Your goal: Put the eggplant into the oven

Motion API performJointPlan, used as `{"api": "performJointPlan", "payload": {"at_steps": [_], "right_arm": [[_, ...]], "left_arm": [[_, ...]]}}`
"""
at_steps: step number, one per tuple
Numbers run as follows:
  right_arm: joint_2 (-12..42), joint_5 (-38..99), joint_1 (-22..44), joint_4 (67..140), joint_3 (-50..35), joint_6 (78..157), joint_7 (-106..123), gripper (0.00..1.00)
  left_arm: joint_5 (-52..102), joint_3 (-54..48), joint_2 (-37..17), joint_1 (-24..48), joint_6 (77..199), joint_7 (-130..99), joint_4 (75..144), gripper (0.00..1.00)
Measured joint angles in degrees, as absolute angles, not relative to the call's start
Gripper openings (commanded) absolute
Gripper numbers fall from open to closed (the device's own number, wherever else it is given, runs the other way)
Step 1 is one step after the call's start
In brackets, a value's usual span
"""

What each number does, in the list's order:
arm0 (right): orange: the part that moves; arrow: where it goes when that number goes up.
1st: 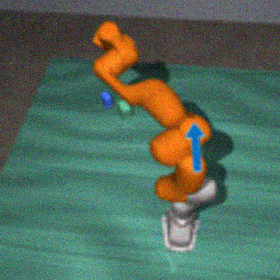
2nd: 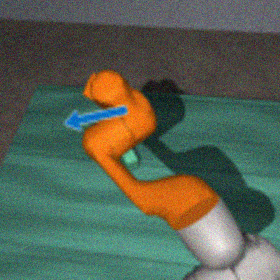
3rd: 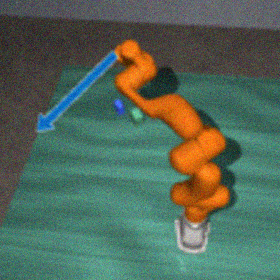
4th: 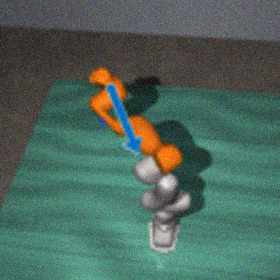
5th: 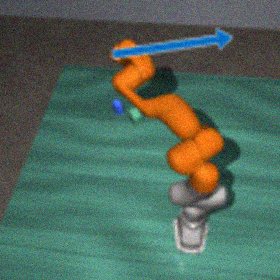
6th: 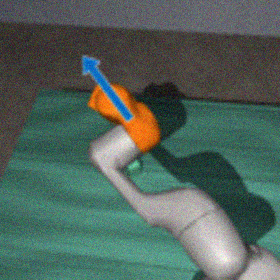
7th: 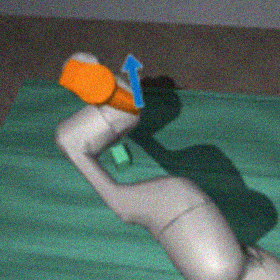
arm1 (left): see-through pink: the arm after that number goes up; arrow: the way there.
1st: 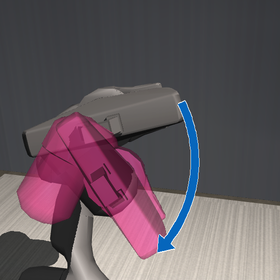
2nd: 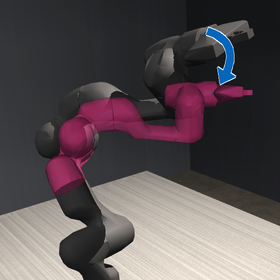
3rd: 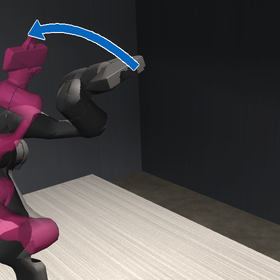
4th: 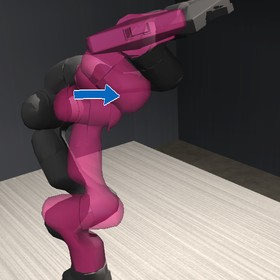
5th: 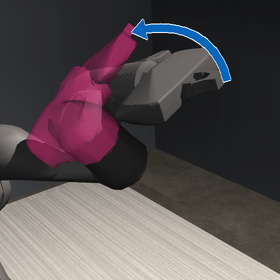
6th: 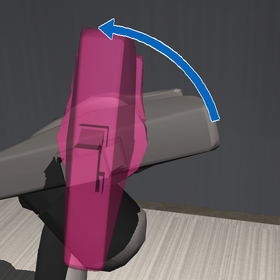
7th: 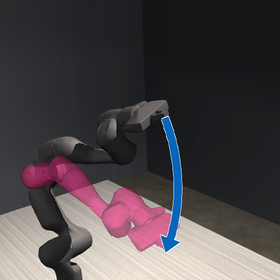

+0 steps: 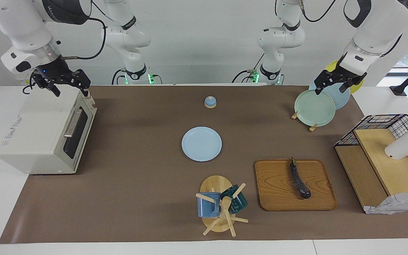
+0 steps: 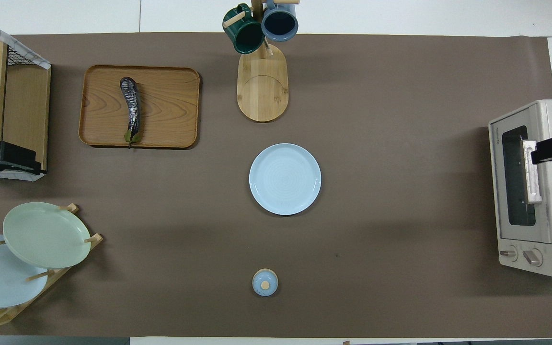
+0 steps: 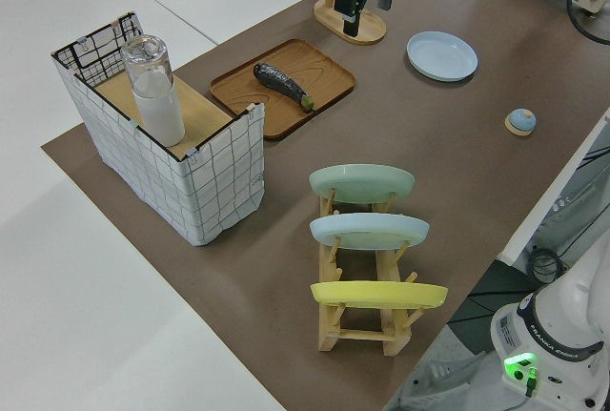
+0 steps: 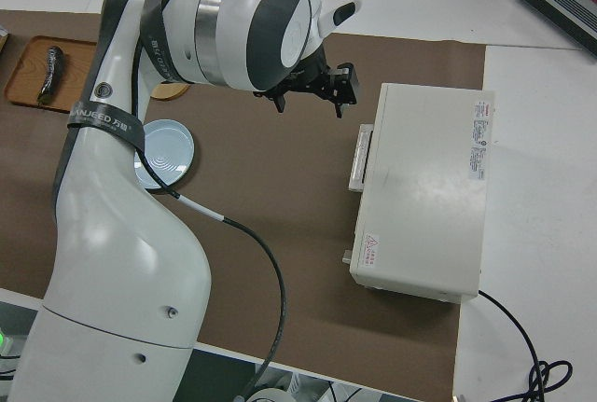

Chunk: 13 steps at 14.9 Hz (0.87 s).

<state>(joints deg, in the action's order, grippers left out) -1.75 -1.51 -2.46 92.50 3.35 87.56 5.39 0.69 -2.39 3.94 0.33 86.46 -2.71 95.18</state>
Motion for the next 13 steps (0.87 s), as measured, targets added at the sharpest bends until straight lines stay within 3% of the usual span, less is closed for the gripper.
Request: {"api": "performJointPlan", "payload": {"at_steps": [7,8,10,13], "right_arm": [[-1.76,-1.47,-2.56,92.27,3.36,88.09,2.54,0.97],[-1.76,-1.4,-2.54,92.28,3.35,88.26,2.58,0.44],[-1.79,-1.35,-2.57,92.91,3.36,90.2,2.84,0.03],[-3.44,-1.38,-3.65,100.99,3.66,99.15,7.77,0.0]], "left_arm": [[0.69,-2.39,3.94,0.33,86.51,-2.71,95.17,1.0],[0.69,-2.39,3.94,0.33,86.52,-2.71,95.17,1.0],[0.69,-2.39,3.94,0.33,86.55,-2.71,95.17,1.0],[0.69,-2.4,3.88,0.33,87.51,-2.71,95.2,1.0]]}}
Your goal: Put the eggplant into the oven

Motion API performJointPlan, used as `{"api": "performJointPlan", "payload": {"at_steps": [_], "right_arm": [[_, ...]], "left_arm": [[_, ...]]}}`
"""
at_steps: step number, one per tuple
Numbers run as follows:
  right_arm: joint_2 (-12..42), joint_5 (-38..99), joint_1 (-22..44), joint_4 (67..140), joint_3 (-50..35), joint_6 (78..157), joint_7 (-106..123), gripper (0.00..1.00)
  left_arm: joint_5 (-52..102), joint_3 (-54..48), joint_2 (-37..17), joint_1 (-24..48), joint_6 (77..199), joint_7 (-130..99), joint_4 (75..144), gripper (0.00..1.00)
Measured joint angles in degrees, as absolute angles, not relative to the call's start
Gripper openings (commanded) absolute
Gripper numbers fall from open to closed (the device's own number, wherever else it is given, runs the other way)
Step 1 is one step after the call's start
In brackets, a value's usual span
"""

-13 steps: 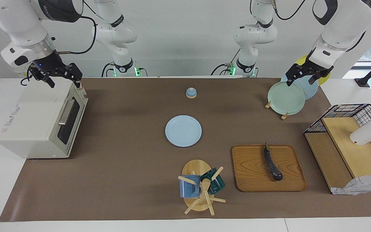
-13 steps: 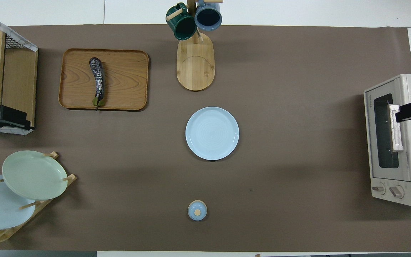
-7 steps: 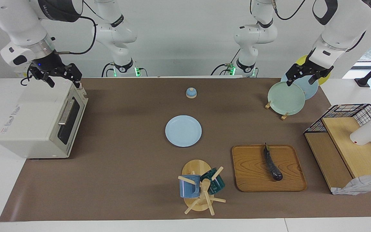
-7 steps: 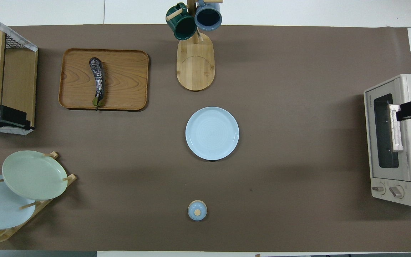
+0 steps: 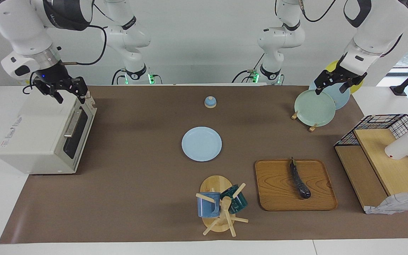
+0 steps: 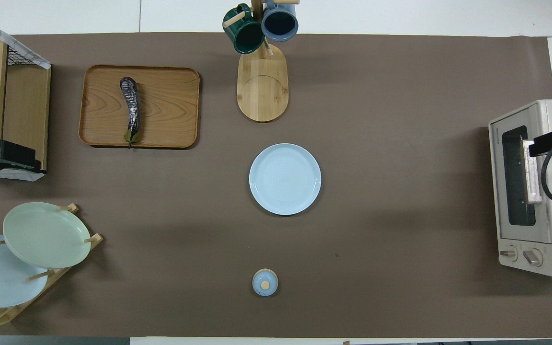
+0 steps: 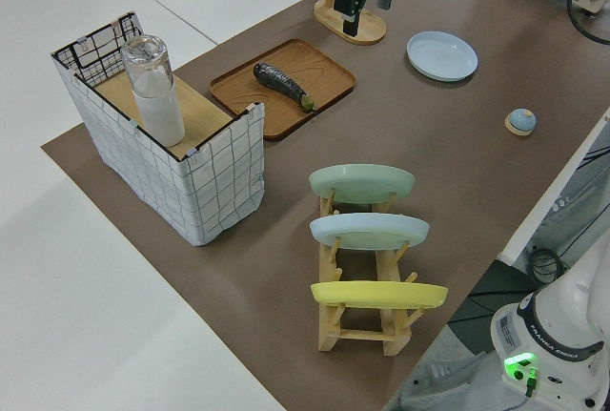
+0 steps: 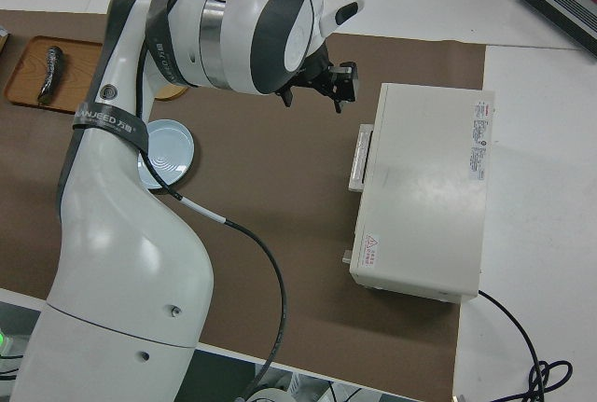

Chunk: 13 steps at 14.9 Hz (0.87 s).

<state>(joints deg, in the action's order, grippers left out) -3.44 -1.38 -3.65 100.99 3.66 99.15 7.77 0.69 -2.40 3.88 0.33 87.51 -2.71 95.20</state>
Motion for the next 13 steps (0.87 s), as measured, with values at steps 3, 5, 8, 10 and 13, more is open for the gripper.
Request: {"api": "performJointPlan", "payload": {"at_steps": [3,5,8,10,13], "right_arm": [[-5.6,-3.44,-4.45,108.85,4.1,104.68,8.21,0.0],[-5.77,-6.24,-4.48,110.64,4.12,104.81,5.28,0.0],[-4.81,-8.46,-5.0,111.73,4.13,105.44,3.61,0.0],[-3.71,-8.53,-5.68,112.14,4.14,106.23,3.33,0.0],[-2.61,-8.56,-5.9,112.87,4.15,107.85,3.18,0.0]], "left_arm": [[0.69,-2.56,3.55,0.33,90.44,-2.71,95.34,1.0],[0.69,-2.77,2.93,0.34,91.77,-2.71,95.47,1.0],[1.72,-2.9,0.36,0.34,94.6,-2.71,95.69,1.0],[2.66,-2.94,-2.48,0.35,97.36,-2.71,95.69,1.0],[3.41,-3.04,-7.52,0.38,102.6,-2.71,95.69,1.0]]}}
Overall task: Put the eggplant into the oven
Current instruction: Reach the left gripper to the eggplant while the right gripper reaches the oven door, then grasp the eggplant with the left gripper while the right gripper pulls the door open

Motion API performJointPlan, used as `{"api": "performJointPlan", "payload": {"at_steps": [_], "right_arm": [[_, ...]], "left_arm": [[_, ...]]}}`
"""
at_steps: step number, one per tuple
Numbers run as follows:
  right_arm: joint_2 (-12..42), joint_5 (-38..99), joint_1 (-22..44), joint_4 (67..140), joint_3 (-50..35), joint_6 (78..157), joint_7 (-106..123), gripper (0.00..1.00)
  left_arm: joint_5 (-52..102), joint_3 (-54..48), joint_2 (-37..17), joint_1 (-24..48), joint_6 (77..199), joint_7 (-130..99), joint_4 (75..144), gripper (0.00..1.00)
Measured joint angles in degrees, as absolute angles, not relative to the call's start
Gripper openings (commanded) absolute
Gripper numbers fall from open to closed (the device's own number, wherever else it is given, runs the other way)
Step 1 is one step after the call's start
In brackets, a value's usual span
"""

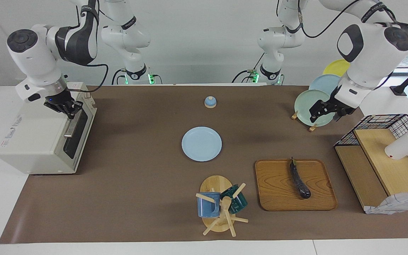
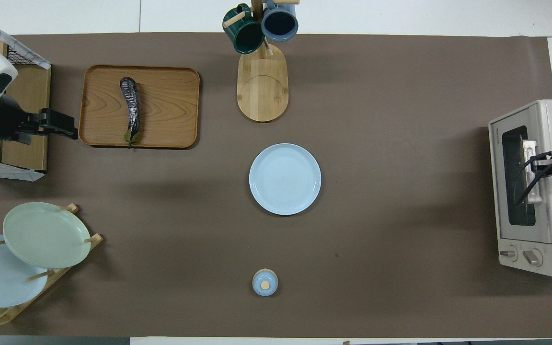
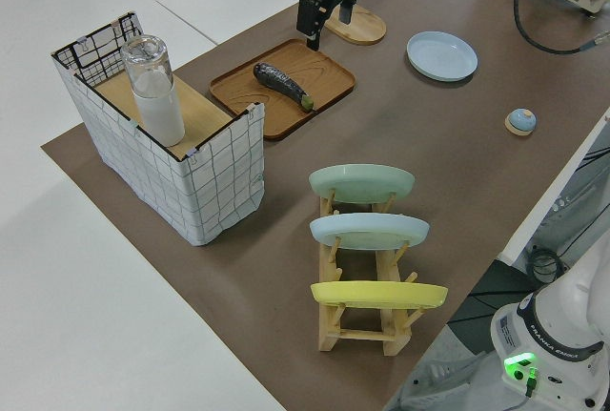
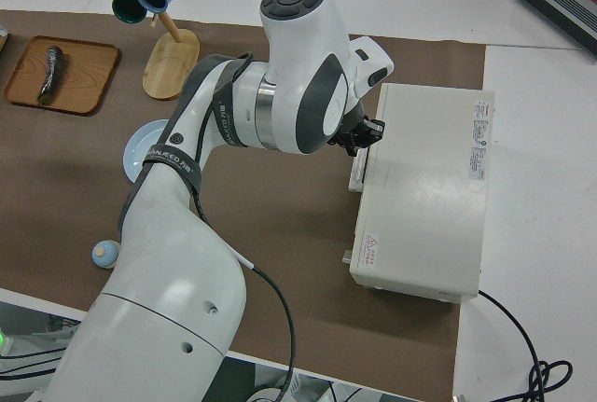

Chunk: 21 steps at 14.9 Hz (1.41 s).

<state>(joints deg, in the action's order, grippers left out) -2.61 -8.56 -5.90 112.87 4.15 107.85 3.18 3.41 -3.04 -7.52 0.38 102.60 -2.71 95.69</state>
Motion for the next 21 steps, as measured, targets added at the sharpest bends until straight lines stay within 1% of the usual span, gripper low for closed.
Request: {"api": "performJointPlan", "payload": {"at_steps": [3,5,8,10,13,15,16,17,18,19,20,21], "right_arm": [[-1.97,-8.57,-5.86,114.84,4.14,110.91,2.54,0.0],[-2.17,-8.59,-5.34,115.24,3.95,111.22,0.04,0.0],[-2.0,-8.25,-3.06,116.24,3.46,111.83,-4.36,0.0],[-1.64,-6.57,-1.79,117.64,2.93,113.6,-6.12,0.0],[0.13,-2.02,0.26,121.58,2.43,120.3,-6.4,0.0],[2.43,-1.71,2.11,123.8,2.33,124.95,-7.39,0.0],[3.91,-1.65,2.71,124.28,2.29,126.72,-7.89,0.0],[5.43,-1.65,3.15,124.53,2.27,128.22,-8.29,0.0],[6.99,-1.65,3.44,124.6,2.25,129.38,-8.46,0.0],[8.34,-1.52,3.51,124.6,2.19,130.31,-8.5,0.0],[9.36,-1.1,3.54,124.55,2.18,131.02,-8.52,0.0],[10.01,-0.58,3.55,124.31,2.22,131.72,-8.59,0.0]], "left_arm": [[3.86,-3.23,-13.32,0.41,109.52,-2.72,95.69,1.0],[4.26,-3.53,-17.15,0.63,114.12,-2.72,95.68,1.0],[5.46,-3.79,-22.18,2.06,119.98,-2.76,95.64,1.0],[5.62,-3.81,-25.68,4.07,123.9,-3.16,95.38,1.0],[5.53,-3.74,-30.41,5.97,131.05,-3.74,95.12,1.0],[5.01,-3.44,-31.3,5.87,131.95,-3.73,95.05,1.0],[4.41,-3.39,-31.3,5.82,131.95,-3.73,94.93,0.98],[3.58,-3.38,-31.29,5.79,131.95,-3.72,94.76,0.92],[2.6,-3.4,-31.29,5.81,131.95,-3.72,94.73,0.81],[1.75,-3.44,-31.3,5.84,131.95,-3.72,94.8,0.66],[1.14,-3.46,-31.31,5.87,131.95,-3.72,94.9,0.37],[0.97,-3.46,-31.31,5.89,131.95,-3.72,94.94,0.13]]}}
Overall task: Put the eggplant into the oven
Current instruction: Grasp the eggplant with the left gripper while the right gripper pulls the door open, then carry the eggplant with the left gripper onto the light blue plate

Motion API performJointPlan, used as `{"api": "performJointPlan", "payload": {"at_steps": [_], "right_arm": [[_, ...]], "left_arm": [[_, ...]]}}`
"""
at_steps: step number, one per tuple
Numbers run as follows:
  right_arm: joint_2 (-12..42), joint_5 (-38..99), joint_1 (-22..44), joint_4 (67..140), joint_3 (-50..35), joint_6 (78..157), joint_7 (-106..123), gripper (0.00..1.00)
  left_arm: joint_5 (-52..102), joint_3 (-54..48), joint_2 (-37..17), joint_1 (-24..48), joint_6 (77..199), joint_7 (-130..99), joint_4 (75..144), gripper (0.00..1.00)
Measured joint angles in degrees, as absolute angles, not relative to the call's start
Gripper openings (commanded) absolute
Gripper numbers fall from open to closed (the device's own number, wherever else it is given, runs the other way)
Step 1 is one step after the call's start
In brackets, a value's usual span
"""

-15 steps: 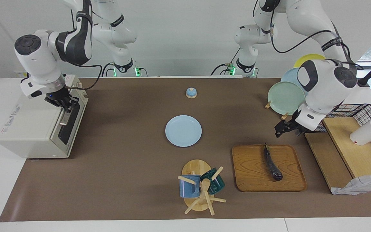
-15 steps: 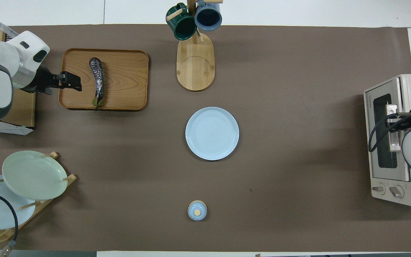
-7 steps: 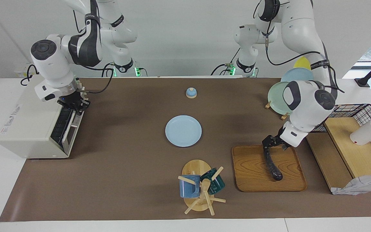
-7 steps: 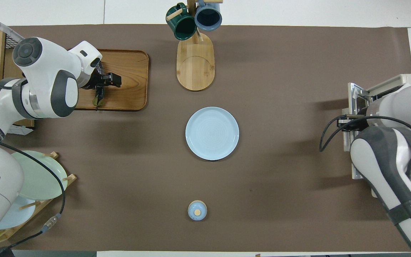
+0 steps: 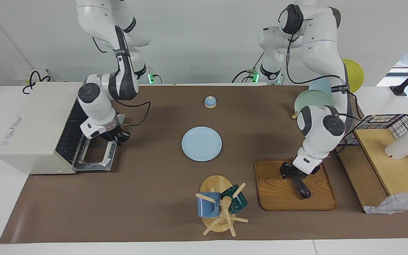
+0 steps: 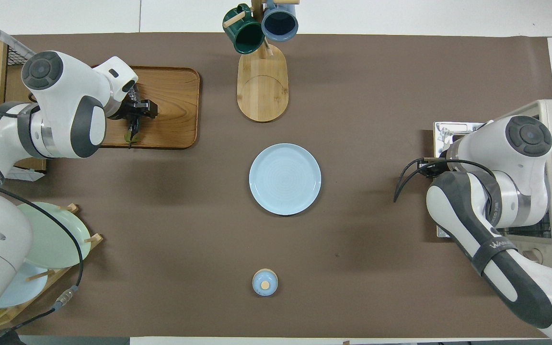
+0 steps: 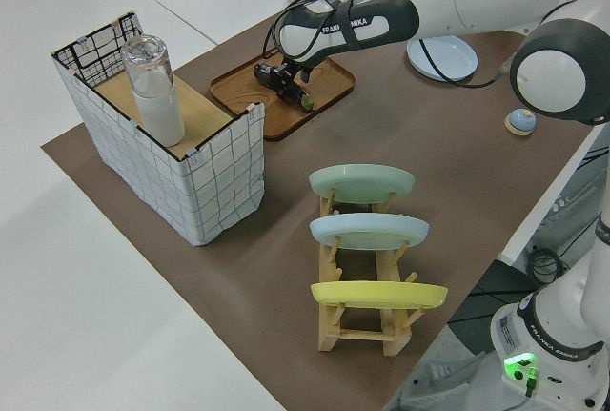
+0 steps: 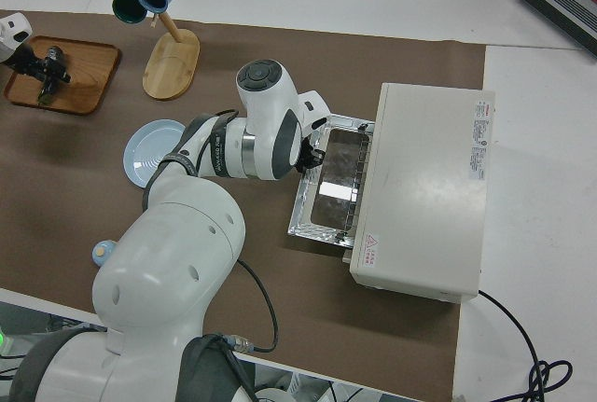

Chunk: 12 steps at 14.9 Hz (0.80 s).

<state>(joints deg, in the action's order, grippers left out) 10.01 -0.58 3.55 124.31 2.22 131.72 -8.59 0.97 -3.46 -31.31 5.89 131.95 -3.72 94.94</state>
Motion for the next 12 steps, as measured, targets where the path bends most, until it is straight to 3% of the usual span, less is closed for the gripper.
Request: {"api": "performJointPlan", "payload": {"at_steps": [1,5,9,12], "right_arm": [[10.27,0.32,3.56,123.96,2.27,131.88,-8.68,0.0],[9.93,3.36,5.96,121.63,2.27,129.43,-9.51,0.0],[5.69,3.32,5.97,112.51,2.94,111.86,-10.59,0.0],[2.29,3.27,3.13,106.52,3.57,100.24,-10.58,0.0]], "left_arm": [[0.91,-3.46,-31.32,5.9,131.94,-3.7,94.96,0.0],[0.71,-3.45,-31.21,5.88,131.26,-3.68,94.7,0.0],[1.6,-3.85,-28.61,5.93,127.78,-8.32,93.8,0.0],[3.6,-4.54,-21.44,7.94,118.02,-16.23,93.43,0.0]]}}
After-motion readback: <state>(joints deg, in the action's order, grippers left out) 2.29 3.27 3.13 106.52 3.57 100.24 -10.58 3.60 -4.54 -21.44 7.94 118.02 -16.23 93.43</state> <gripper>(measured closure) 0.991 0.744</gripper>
